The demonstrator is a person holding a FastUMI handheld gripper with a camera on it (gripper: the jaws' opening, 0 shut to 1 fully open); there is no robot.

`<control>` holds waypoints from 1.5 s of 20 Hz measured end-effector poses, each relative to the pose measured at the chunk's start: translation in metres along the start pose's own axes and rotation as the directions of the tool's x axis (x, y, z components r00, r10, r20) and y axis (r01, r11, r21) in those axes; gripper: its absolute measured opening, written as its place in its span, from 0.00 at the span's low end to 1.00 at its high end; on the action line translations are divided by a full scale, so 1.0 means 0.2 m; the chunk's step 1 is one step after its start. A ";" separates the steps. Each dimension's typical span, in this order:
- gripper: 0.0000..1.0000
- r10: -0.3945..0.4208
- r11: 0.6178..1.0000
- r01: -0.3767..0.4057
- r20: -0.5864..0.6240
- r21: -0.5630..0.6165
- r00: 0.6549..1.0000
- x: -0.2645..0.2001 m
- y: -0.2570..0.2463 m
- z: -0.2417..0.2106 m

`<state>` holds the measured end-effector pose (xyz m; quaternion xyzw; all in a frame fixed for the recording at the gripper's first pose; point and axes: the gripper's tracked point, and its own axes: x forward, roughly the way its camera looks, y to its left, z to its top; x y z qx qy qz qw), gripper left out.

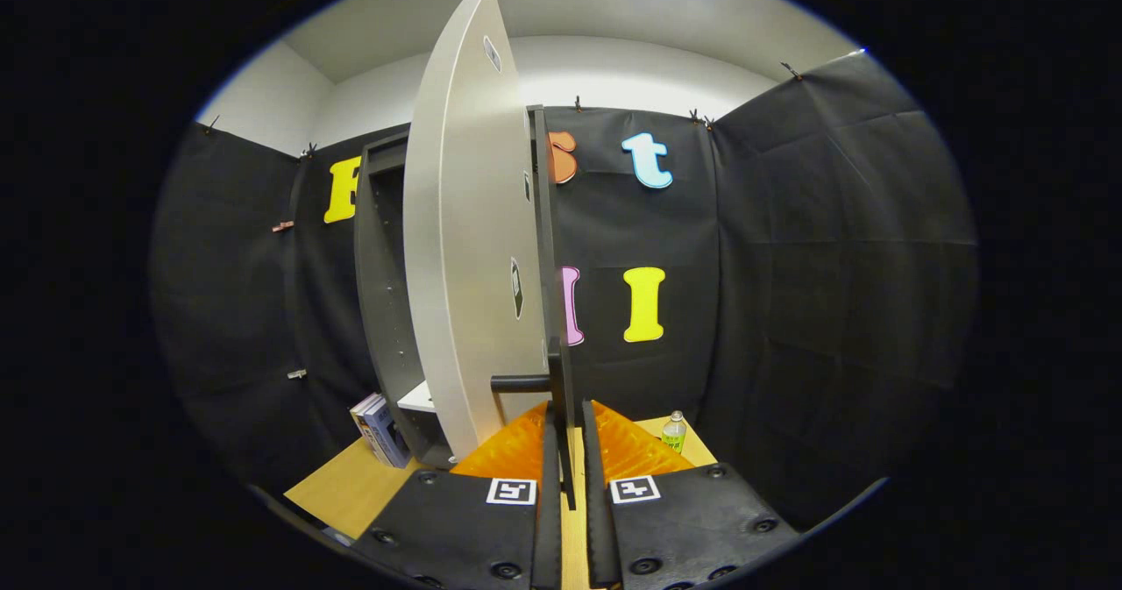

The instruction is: Open the shoe cabinet door, grab the shoes and put them into the shoe cabinet, then close the shoe cabinet door.

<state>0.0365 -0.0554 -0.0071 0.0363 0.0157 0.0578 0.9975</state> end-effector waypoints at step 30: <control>0.98 0.172 0.985 -0.142 -0.595 0.097 0.785 0.04 1.05 -2.08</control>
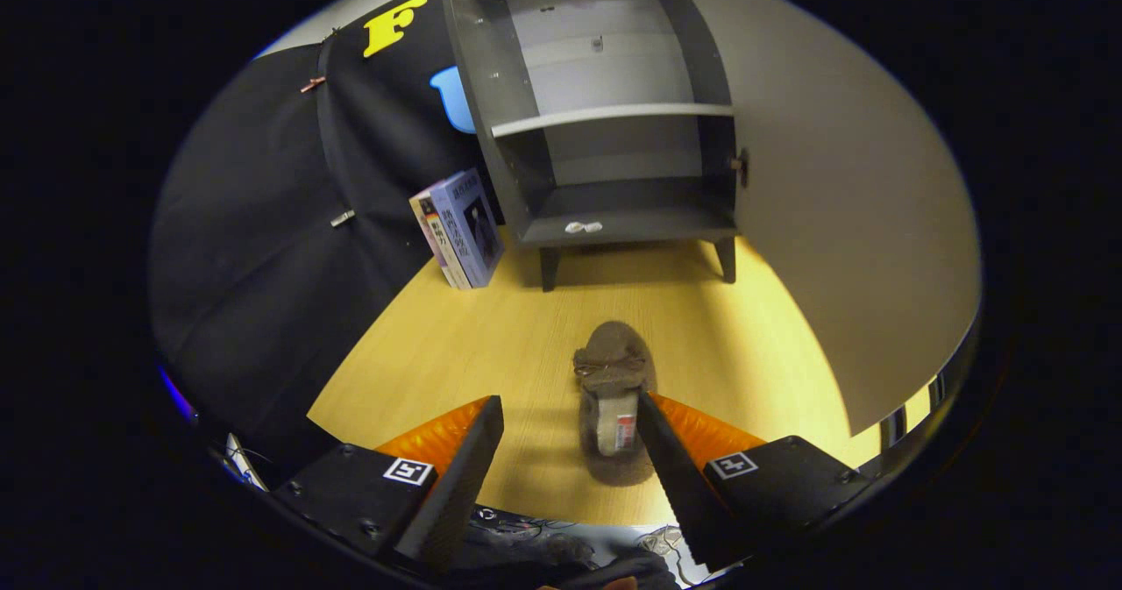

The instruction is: Open the shoe cabinet door, grab the shoes and put them into the shoe cabinet, then close the shoe cabinet door.

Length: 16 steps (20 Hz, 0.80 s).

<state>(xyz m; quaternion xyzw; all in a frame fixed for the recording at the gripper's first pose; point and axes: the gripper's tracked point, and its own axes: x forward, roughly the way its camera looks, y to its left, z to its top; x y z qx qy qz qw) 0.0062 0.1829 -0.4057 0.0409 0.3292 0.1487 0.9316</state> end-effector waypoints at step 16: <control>0.50 -0.217 0.976 0.217 -0.011 0.026 0.976 0.82 -0.18 -0.15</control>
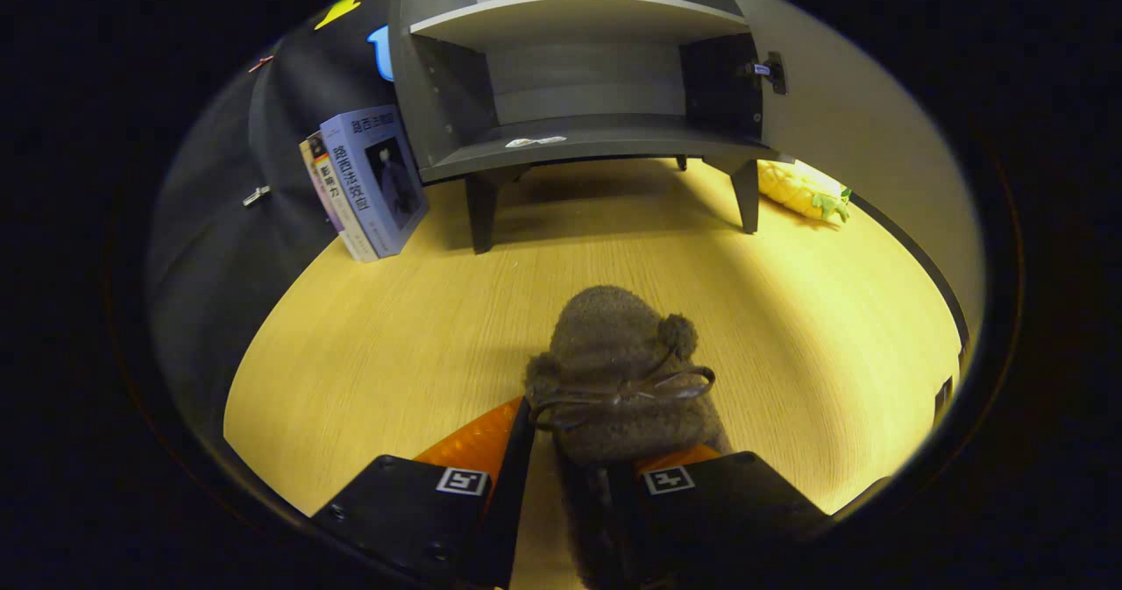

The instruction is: Open the shoe cabinet door, grab the shoes and put them into the shoe cabinet, then close the shoe cabinet door.

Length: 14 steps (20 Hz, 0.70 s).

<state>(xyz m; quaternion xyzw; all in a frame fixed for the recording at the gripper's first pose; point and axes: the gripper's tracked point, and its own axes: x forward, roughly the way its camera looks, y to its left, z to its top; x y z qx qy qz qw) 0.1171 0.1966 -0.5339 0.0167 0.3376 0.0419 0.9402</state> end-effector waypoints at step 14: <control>0.17 -0.004 1.000 0.005 0.107 -0.004 0.994 -0.53 0.00 0.68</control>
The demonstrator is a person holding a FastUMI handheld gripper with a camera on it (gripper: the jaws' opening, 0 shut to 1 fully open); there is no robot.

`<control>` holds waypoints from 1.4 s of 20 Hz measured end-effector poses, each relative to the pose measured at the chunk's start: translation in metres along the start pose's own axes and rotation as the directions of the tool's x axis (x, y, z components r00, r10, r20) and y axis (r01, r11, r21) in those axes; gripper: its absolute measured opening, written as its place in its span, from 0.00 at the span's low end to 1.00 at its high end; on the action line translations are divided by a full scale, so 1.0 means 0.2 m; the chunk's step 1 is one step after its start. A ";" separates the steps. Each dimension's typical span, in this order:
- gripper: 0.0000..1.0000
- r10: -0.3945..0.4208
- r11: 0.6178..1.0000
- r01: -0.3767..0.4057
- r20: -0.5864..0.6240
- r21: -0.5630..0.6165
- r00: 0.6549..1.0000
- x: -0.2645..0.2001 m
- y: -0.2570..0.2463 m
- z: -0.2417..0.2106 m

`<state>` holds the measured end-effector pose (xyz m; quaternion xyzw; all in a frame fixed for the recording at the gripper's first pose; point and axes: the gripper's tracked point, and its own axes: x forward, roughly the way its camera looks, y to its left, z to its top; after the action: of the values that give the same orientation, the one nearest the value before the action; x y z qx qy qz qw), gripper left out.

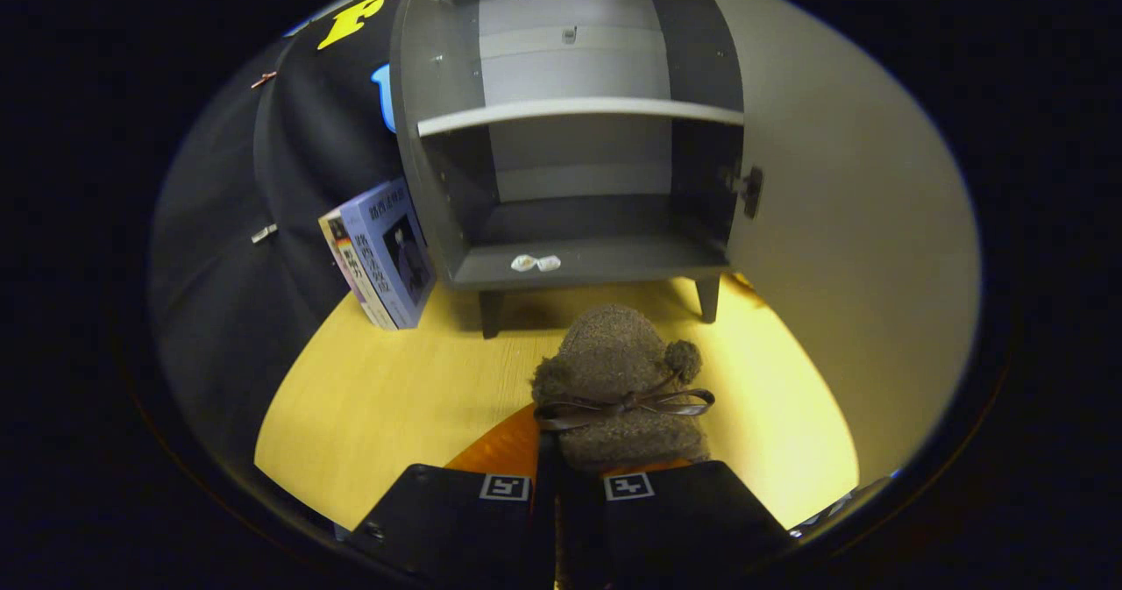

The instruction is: Open the shoe cabinet door, grab the shoes and put them into the shoe cabinet, then close the shoe cabinet door.

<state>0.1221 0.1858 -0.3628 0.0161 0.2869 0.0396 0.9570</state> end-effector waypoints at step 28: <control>0.16 -0.011 0.999 0.009 0.049 0.039 0.999 0.91 -0.05 1.77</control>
<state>0.4694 0.1884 -0.1673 0.0341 0.2639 0.0289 0.9635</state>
